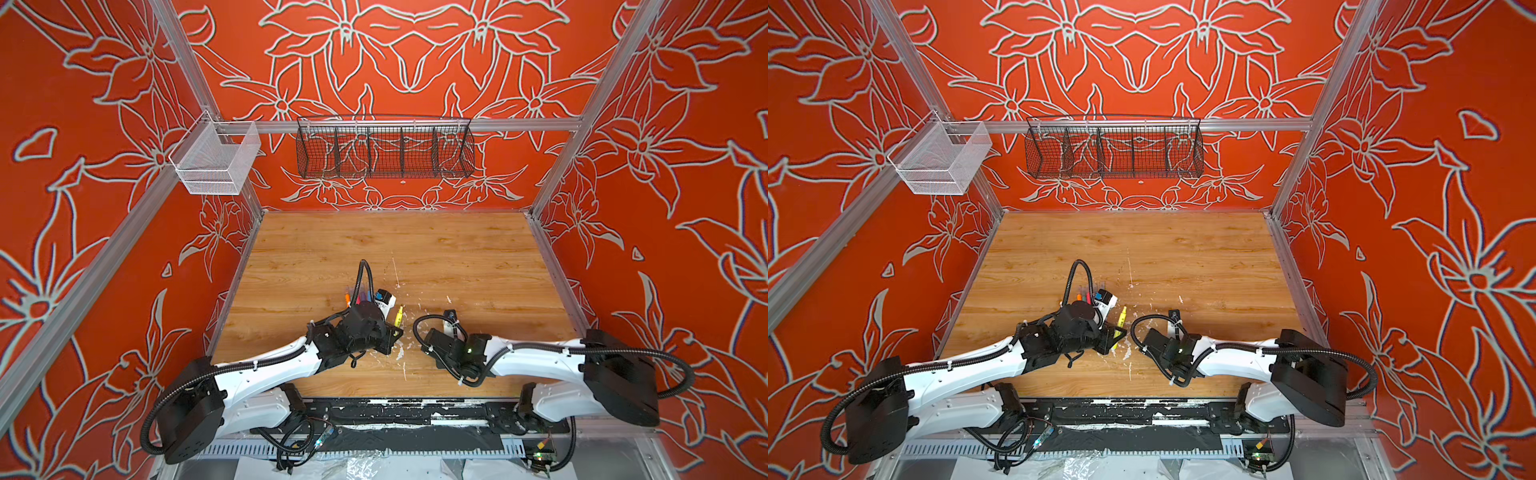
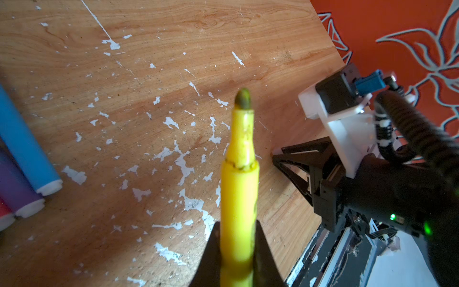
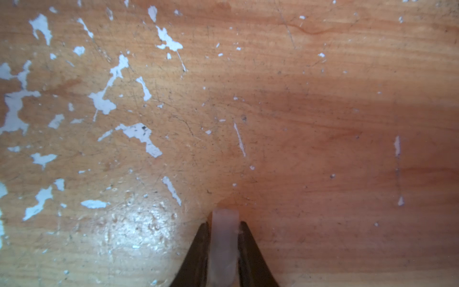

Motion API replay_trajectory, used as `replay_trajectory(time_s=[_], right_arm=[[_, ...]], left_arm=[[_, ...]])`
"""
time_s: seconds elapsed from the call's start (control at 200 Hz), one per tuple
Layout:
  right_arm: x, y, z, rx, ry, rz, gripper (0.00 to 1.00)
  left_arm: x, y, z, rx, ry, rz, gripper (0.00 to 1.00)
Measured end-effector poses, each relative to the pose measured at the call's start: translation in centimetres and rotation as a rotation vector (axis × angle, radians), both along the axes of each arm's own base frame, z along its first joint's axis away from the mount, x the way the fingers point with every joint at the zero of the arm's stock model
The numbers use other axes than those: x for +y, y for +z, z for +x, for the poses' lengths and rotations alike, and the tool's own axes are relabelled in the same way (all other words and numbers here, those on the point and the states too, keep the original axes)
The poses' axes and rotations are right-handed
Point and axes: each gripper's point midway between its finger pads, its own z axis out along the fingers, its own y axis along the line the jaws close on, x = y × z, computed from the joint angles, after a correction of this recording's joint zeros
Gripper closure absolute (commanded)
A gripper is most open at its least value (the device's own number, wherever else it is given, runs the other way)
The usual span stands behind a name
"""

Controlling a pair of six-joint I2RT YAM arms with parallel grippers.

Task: Insert the pens into the pen caps
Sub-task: 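Lower the right gripper onto the translucent cap and close on it, then lift the cap with the right gripper toward the highlighter tip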

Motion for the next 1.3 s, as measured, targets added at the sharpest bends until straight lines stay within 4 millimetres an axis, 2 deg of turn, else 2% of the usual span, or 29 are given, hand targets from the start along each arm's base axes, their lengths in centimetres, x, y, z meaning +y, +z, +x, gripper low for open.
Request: replay_trajectory(time_s=[0.395,0.57,0.741,1.016,1.106,1.196,1.296], right_arm=[[-0.1,0.0,0.2,-0.032,-0.008,0.035,0.83],[-0.7,1.0,-0.2,-0.042,0.003,0.058,0.84],[-0.5,4.6,0.3,-0.113,0.017,0.139,0.87],[1.7,13.2,1.9,-0.307,0.053,0.372,0.94],[2.4,15.3,2.3,-0.363,0.067,0.449,0.94],[3.6,17.5,2.7,-0.431,0.087,0.557,0.99],[4.6,18.9,2.9,-0.48,0.104,0.649,1.0]], left_arm=[[-0.1,0.6,-0.2,-0.005,-0.012,-0.021,1.0],[-0.4,0.9,-0.6,0.003,-0.033,-0.036,1.0],[-0.7,1.0,-1.2,0.014,-0.063,-0.058,1.0],[-1.0,0.7,-1.8,0.033,-0.092,-0.086,1.0],[-1.4,1.3,-1.8,0.029,-0.096,-0.115,1.0],[-1.8,1.8,-1.8,0.024,-0.098,-0.14,1.0],[-2.2,2.3,-1.6,0.019,-0.098,-0.167,1.0]])
